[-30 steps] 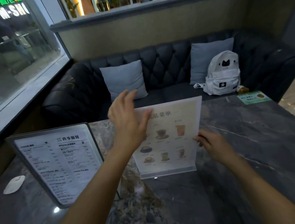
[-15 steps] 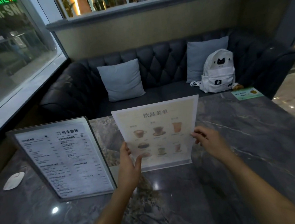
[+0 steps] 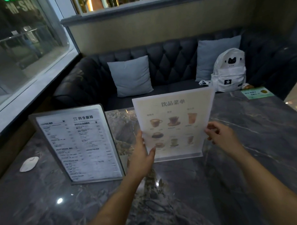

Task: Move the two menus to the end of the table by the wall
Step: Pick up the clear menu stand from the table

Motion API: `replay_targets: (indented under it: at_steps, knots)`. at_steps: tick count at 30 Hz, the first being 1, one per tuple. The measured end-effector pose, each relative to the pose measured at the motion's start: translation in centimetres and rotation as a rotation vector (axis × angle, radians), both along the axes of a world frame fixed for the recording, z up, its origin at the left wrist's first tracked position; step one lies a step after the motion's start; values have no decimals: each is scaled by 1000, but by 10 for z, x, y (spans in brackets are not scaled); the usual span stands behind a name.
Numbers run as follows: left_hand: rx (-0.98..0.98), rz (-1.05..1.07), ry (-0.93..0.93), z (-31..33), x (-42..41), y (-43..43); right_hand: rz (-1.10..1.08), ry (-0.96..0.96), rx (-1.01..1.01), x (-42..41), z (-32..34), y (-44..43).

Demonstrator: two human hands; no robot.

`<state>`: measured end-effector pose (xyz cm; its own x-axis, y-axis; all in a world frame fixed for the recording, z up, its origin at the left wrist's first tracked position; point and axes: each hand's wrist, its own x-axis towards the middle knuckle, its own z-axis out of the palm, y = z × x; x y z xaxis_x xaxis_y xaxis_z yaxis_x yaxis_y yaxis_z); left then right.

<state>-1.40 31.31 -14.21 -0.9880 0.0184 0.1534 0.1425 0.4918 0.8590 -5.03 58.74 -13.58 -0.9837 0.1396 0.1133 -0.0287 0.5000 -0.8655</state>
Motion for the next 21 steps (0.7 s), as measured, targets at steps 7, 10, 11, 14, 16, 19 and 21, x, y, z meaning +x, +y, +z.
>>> replay_targets:
  at_steps: [7, 10, 11, 14, 16, 19, 21]
  knots:
    - [125, 76, -21, 11, 2, -2, -29, -15, 23, 13, 4, -7]
    - [60, 124, -2, 22, 7, -3, -41, 66, -16, 20, 6, -15]
    - [14, 132, 16, 25, 10, -4, -41, 80, -32, 23, 6, -16]
    - [-139, 150, 75, 29, 21, -12, -38, 129, -36, 33, 5, -17]
    - [-189, 165, 102, 30, 28, -19, -38, 121, -73, 39, 7, -20]
    - [-221, 193, 128, 37, 40, -31, -28, 118, -95, 47, 18, -27]
    - [-179, 187, 135, 44, 48, -44, 6, 151, -98, 54, 29, -33]
